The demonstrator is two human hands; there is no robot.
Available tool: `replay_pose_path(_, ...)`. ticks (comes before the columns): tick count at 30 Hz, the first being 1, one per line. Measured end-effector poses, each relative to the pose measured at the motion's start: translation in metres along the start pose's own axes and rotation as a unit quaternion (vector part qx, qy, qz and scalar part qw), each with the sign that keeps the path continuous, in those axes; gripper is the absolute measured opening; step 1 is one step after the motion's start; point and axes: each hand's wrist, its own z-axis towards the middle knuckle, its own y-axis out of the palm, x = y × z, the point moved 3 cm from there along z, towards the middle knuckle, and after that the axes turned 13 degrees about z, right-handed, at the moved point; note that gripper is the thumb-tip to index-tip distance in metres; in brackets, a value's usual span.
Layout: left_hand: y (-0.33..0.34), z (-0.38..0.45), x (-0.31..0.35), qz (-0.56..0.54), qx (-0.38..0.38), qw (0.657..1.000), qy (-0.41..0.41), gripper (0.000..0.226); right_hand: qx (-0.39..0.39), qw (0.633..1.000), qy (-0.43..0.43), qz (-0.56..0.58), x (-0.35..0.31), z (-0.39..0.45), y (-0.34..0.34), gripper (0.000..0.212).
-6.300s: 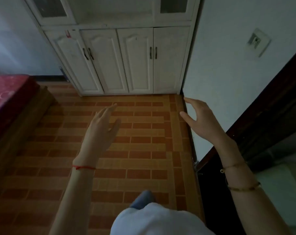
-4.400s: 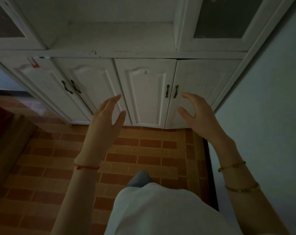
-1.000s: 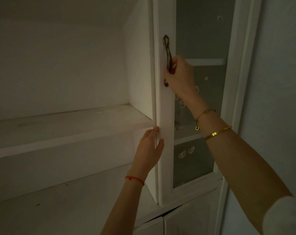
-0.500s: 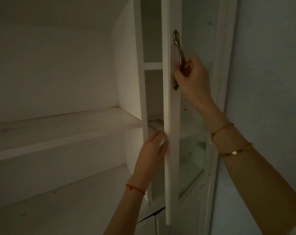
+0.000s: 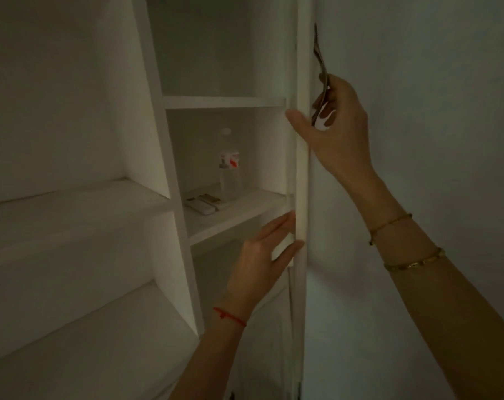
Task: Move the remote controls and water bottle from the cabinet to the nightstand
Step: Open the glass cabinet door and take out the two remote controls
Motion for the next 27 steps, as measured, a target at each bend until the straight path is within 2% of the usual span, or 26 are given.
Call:
replay_pose_path(6, 0.038, 0.007, 0.023, -0.02, 0.001, 0.999, 0.048, 0.052, -0.012, 0.996, -0.002, -0.09, 0.011, -0.004, -0.041, 0.076)
replay_pose_path(9, 0.056, 0.008, 0.037, -0.031, -0.014, 0.997, 0.07, 0.059, -0.023, 0.987, -0.038, -0.154, 0.014, -0.005, -0.061, 0.069)
replay_pose_path(14, 0.088, 0.02, 0.054, -0.04, -0.04, 0.993, 0.102, 0.059, -0.041, 0.97, -0.05, -0.235, 0.026, -0.001, -0.091, 0.06)
replay_pose_path(21, 0.135, 0.041, 0.072, -0.077, -0.083, 0.98, 0.164, 0.059, -0.02, 0.947, -0.043, -0.319, 0.057, 0.01, -0.136, 0.059)
replay_pose_path(27, 0.173, 0.061, 0.085, -0.101, -0.107, 0.974, 0.17, 0.061, -0.025, 0.926, -0.074, -0.369, 0.082, 0.023, -0.164, 0.057)
